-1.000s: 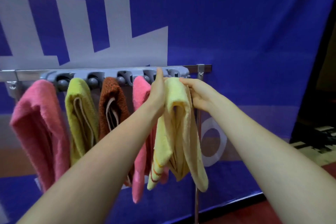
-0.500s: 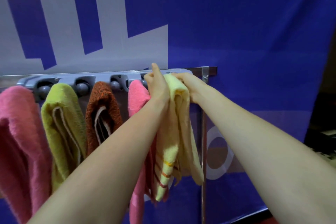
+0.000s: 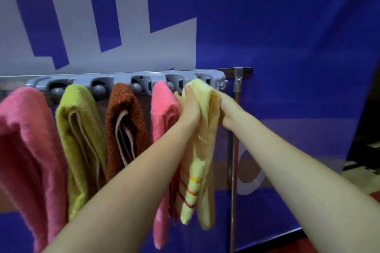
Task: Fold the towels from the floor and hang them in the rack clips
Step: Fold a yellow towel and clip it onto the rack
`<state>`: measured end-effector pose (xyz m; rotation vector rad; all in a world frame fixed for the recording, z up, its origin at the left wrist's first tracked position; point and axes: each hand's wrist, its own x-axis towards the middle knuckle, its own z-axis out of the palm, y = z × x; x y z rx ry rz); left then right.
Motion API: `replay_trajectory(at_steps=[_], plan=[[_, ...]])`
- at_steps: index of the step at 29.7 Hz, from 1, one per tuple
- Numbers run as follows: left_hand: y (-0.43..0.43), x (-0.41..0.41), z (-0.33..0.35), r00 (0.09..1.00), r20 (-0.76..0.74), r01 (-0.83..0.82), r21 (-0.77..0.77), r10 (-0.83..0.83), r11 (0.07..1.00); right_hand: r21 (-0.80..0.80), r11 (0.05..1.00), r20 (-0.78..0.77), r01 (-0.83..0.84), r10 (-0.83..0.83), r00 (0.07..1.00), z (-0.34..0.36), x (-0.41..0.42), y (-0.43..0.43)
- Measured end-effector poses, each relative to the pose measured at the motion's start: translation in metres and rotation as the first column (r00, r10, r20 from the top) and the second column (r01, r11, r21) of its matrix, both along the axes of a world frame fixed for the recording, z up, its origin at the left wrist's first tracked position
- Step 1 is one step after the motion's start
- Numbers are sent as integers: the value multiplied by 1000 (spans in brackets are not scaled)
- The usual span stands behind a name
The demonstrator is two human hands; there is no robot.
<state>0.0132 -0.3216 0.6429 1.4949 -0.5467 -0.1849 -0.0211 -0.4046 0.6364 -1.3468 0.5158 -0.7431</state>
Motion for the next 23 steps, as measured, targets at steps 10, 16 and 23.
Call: replay_trajectory(at_steps=[10,16,23], plan=[[52,-53,-126,968,-48,248,-3,-248,969,100,994,157,39,-54,986,-109,-89,97],[126,-84,-210,927,-238,307,30,-291,951,148,989,6,15,-16,1000,-193,-111,155],[245,-104,-372,706,-708,230,254,19,940,369,913,-389,-174,322,863,-333,-136,244]])
